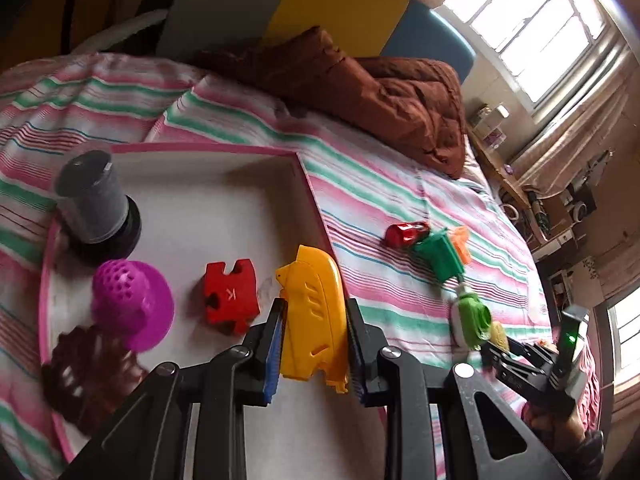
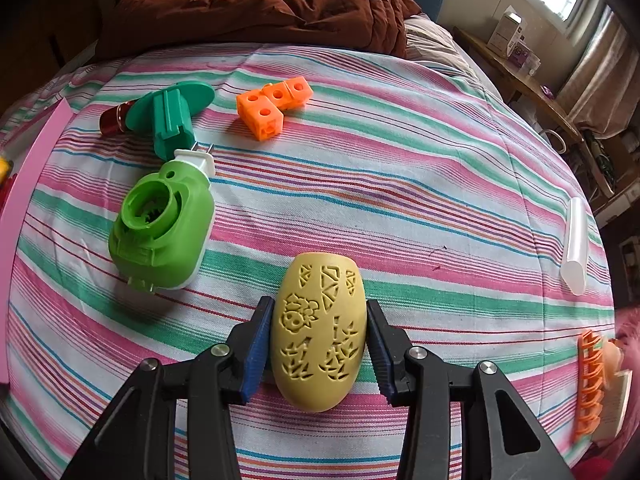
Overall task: Organize rigid objects
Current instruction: 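Lower yellow curved piece onto tray beside red piece and open left gripper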
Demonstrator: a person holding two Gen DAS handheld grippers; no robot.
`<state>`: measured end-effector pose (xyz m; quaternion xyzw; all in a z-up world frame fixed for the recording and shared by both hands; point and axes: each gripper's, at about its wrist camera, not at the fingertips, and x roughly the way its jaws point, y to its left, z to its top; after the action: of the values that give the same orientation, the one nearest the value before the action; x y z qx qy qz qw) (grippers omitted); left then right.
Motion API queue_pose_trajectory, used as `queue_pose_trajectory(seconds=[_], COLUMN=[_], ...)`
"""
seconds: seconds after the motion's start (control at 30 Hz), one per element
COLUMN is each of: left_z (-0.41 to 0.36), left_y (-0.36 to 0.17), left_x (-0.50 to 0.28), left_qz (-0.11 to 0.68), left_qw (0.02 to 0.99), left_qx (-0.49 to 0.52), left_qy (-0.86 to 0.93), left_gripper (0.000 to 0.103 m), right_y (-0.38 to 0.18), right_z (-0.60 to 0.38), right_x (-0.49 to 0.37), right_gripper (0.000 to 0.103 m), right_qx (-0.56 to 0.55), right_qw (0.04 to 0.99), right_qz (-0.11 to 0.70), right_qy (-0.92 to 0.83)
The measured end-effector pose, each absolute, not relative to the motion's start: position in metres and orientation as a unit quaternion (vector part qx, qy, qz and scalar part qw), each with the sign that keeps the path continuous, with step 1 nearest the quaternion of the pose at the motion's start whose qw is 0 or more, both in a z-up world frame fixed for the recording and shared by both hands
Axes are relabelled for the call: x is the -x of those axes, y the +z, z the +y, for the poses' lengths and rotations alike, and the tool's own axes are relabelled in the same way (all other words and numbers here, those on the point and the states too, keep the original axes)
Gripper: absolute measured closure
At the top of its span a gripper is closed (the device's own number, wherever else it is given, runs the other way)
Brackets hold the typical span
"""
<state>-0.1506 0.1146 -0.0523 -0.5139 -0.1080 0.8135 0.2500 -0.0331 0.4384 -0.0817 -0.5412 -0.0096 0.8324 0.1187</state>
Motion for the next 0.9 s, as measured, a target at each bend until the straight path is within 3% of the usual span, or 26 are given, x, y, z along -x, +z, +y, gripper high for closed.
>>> queue_pose_trajectory(seconds=[0.13, 0.9], left_z=[0.118, 0.092], left_y=[-0.057, -0.007], left_x=[0.155, 0.041], left_qz=[-0.102, 0.055], left_qw=[0.253, 0.202], left_qx=[0.524, 0.383], left_qy=[0.807, 0.9], left_gripper=[0.058, 0.058], right_y=[-0.082, -0.082], right_z=[0.438, 0.438], right_x=[0.033, 0.034], right_gripper=[0.058, 0.058], right_qx=[0.541, 0.539], right_qw=[0.119, 0.121], right_qz=[-0.009, -0.021], right_qy=[0.832, 0.833])
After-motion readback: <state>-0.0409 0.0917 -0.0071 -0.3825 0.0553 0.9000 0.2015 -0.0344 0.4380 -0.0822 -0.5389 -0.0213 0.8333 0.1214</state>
